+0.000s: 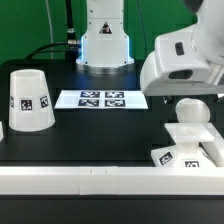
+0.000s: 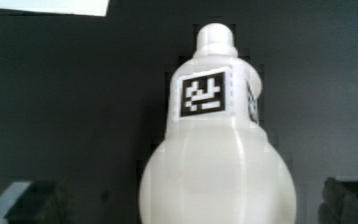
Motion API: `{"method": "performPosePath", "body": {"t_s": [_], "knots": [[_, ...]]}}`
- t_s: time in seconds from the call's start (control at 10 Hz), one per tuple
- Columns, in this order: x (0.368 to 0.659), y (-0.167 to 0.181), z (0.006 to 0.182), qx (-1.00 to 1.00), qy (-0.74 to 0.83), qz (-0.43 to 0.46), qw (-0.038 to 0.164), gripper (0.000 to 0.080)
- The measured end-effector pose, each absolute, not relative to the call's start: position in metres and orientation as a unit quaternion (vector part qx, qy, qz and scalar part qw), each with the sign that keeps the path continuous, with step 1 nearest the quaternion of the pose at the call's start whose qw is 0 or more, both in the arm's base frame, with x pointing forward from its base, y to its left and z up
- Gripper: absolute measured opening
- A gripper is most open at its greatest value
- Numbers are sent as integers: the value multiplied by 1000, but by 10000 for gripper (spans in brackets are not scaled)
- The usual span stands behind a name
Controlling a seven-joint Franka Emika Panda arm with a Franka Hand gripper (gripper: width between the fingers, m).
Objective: Assemble lamp
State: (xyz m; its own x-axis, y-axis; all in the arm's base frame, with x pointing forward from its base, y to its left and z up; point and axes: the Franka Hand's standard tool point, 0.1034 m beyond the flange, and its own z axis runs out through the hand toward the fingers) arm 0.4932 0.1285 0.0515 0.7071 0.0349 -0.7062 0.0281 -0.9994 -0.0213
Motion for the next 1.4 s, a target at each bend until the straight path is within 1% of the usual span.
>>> {"method": "performPosePath", "body": {"t_s": [0.2,0.3,0.5,0.7,1.0,1.4], "knots": [[488,127,45,-902,-19,431,0,698],[493,128,40,-907,-18,420,2,698],[491,131,36,-906,-19,422,1,698],[490,136,25,-910,-22,415,0,698],[483,132,10,-913,-21,407,2,698],[482,132,7,-913,-21,407,1,698]]}}
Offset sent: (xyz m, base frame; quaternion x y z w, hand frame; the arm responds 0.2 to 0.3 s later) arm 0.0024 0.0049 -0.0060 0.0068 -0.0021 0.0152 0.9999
